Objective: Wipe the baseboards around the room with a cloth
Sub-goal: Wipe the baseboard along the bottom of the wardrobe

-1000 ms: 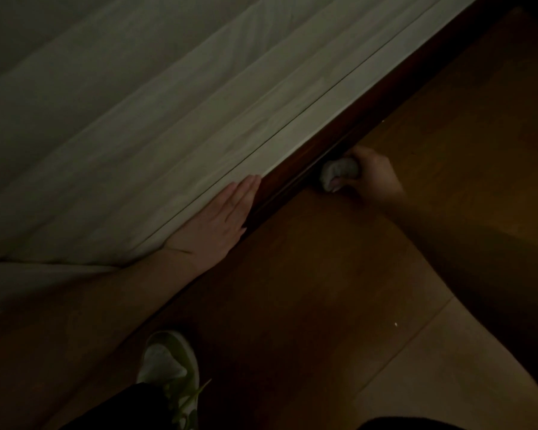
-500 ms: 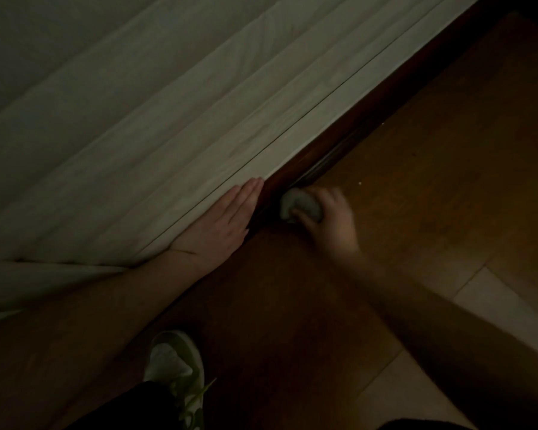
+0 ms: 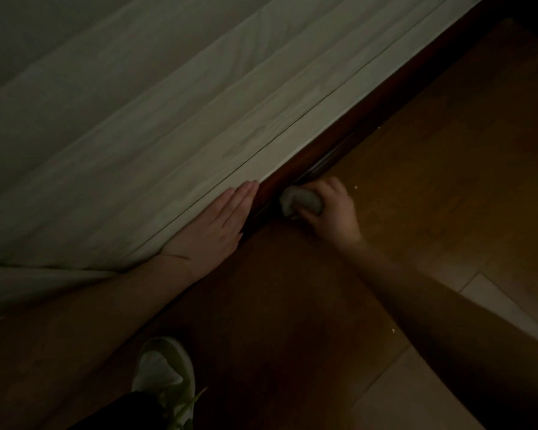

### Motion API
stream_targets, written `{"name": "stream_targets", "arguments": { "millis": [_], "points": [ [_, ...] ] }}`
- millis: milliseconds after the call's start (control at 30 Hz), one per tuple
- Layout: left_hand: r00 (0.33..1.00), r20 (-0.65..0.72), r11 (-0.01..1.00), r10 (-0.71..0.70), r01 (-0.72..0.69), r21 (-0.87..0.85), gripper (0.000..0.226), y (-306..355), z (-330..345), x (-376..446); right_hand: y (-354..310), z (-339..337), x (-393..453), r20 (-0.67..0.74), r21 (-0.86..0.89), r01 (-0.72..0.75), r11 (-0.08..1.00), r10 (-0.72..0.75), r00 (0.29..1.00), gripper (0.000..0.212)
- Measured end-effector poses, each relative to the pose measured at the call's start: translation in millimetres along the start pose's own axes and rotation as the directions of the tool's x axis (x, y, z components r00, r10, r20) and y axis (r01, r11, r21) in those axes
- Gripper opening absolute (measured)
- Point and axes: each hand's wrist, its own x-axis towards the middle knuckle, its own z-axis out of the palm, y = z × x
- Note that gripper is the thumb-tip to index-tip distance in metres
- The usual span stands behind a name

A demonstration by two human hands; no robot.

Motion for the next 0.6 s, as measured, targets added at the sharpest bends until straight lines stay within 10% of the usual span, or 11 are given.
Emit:
{"name": "stream_targets", "arguments": {
  "millis": [267,433,600],
  "points": [
    [1.000,-0.010,1.000,-0.025,0.025,0.001,0.073,1,1,-1,60,-74,67,-0.059,-0.199,-0.109,0.974,0.099,0.993,0.038],
    [0.999,-0.022,0.999,-0.032,0.032,-0.009,0.074,2,4,0,62,-99,99,-0.327,0.002,-0.370,0.929,0.350,0.878,0.044],
    [0.999,0.014,0.999,-0.032,0.032,-0.014,0.076,1,1,-1,28,-78,68,-0.308,0.043,-0.318,0.947,0.315,0.898,0.047]
  ]
}}
